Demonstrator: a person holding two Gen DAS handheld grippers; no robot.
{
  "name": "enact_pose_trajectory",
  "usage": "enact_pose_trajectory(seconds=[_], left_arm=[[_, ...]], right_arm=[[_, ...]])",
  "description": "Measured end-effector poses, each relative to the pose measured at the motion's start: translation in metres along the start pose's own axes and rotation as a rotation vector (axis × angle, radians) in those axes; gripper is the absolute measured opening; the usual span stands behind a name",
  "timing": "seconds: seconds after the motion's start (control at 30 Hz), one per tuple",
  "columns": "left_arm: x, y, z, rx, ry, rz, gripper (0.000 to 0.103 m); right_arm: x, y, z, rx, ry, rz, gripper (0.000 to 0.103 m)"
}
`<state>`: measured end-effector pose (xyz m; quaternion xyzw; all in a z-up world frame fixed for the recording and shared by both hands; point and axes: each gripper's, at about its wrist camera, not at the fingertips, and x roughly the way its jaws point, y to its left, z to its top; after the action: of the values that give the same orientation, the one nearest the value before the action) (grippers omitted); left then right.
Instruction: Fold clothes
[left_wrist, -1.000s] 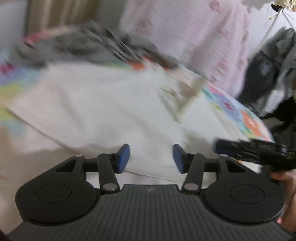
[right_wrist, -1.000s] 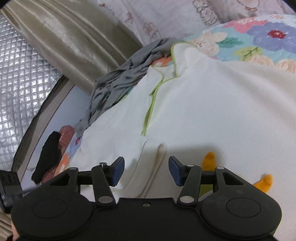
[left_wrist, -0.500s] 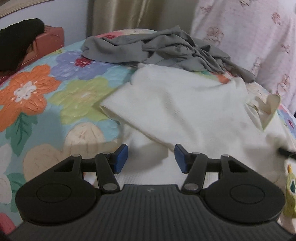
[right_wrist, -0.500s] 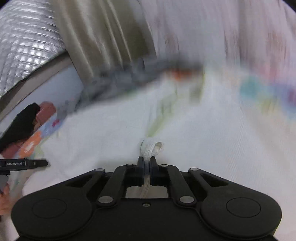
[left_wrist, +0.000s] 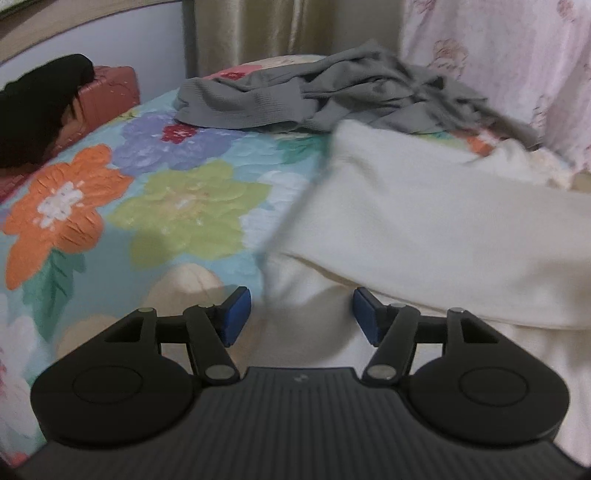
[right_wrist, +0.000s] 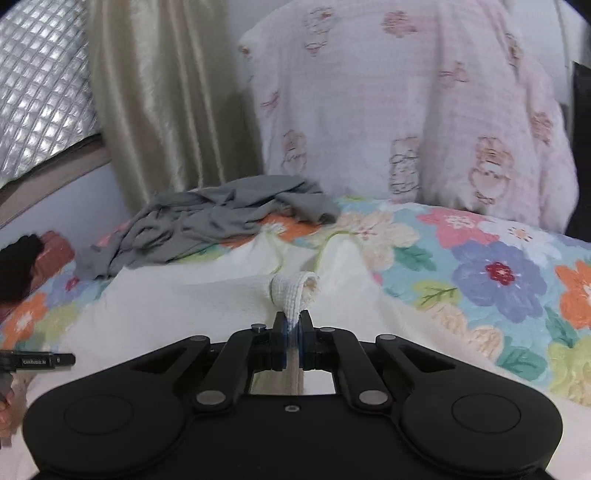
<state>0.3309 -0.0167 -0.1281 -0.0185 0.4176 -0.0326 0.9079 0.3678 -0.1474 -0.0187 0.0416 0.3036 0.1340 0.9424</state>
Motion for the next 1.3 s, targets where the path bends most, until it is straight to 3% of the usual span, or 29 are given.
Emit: enact_pose_trajectory(seconds=[0.13,0.23,0.33,0.4,0.47,0.5,0.53,0.6,0.63,0.7,0.77,0.87,0.97,1.0,1.1,1.13,1.17,1.2,1.23,1.27,1.3], left_arm=[[0.010,0.001,0.012,0.024,-0.008,0.080,0.061],[0.017,0.004,0.010,0.032,-0.008,0.082,0.063],[0.020,0.002,0.008,0.066,-0.040,0.100,0.063],[0.022,-0.003,0.009,0.123,-0.055,0.115,0.069],[0.024,-0.006,0.011,0.170,-0.057,0.127,0.075],[0.025,-0.005,0.012,0.170,-0.055,0.106,0.074],[0.026,-0.002,0.013,0.157,-0.048,0.076,0.066],[0.026,0.003,0.017,0.132,-0.035,-0.006,0.031],[0.025,0.003,0.019,0.135,-0.034,-0.040,0.006],[0.021,-0.012,0.021,0.212,-0.065,0.000,0.005],[0.011,-0.028,0.020,0.308,-0.154,0.082,0.005],[-0.010,-0.029,0.025,0.238,-0.284,0.127,0.005],[0.001,-0.041,0.019,0.306,-0.281,0.207,0.005],[0.007,-0.043,0.017,0.317,-0.245,0.223,0.005],[0.022,-0.046,0.013,0.331,-0.106,0.255,0.016],[0.017,-0.050,0.012,0.324,-0.090,0.285,0.025],[0.009,-0.055,0.010,0.312,-0.085,0.321,0.040],[-0.003,-0.063,0.006,0.301,-0.102,0.372,0.047],[-0.021,-0.075,-0.001,0.301,-0.145,0.377,0.057],[-0.041,-0.088,-0.008,0.306,-0.194,0.364,0.060],[-0.060,-0.103,-0.016,0.313,-0.230,0.299,0.063]], right_arm=[[0.028,-0.023,-0.018,0.063,0.102,-0.036,0.007],[0.049,-0.040,-0.035,0.122,0.177,-0.030,0.007],[0.050,-0.043,-0.041,0.144,0.182,0.023,0.007],[0.046,-0.042,-0.040,0.132,0.174,0.058,0.008],[0.043,-0.041,-0.037,0.108,0.173,0.046,0.013],[0.041,-0.041,-0.038,0.099,0.172,0.007,0.024],[0.039,-0.042,-0.039,0.091,0.171,-0.032,0.025],[0.036,-0.044,-0.045,0.080,0.188,-0.048,0.025],[0.033,-0.047,-0.049,0.095,0.197,-0.025,0.026],[0.028,-0.051,-0.059,0.136,0.203,0.025,0.037],[0.025,-0.054,-0.069,0.167,0.211,0.067,0.038],[0.022,-0.052,-0.085,0.140,0.225,0.068,0.038],[0.017,-0.051,-0.096,0.105,0.223,0.071,0.038],[0.014,-0.051,-0.097,0.095,0.219,0.075,0.038],[0.001,-0.056,-0.097,0.096,0.229,0.077,0.039],[-0.007,-0.060,-0.099,0.095,0.231,0.073,0.039],[-0.016,-0.063,-0.102,0.095,0.234,0.068,0.041],[-0.024,-0.066,-0.105,0.095,0.236,0.063,0.041],[-0.032,-0.070,-0.107,0.094,0.239,0.059,0.041],[-0.041,-0.074,-0.112,0.099,0.241,0.054,0.041],[-0.050,-0.080,-0.120,0.110,0.243,0.049,0.041]])
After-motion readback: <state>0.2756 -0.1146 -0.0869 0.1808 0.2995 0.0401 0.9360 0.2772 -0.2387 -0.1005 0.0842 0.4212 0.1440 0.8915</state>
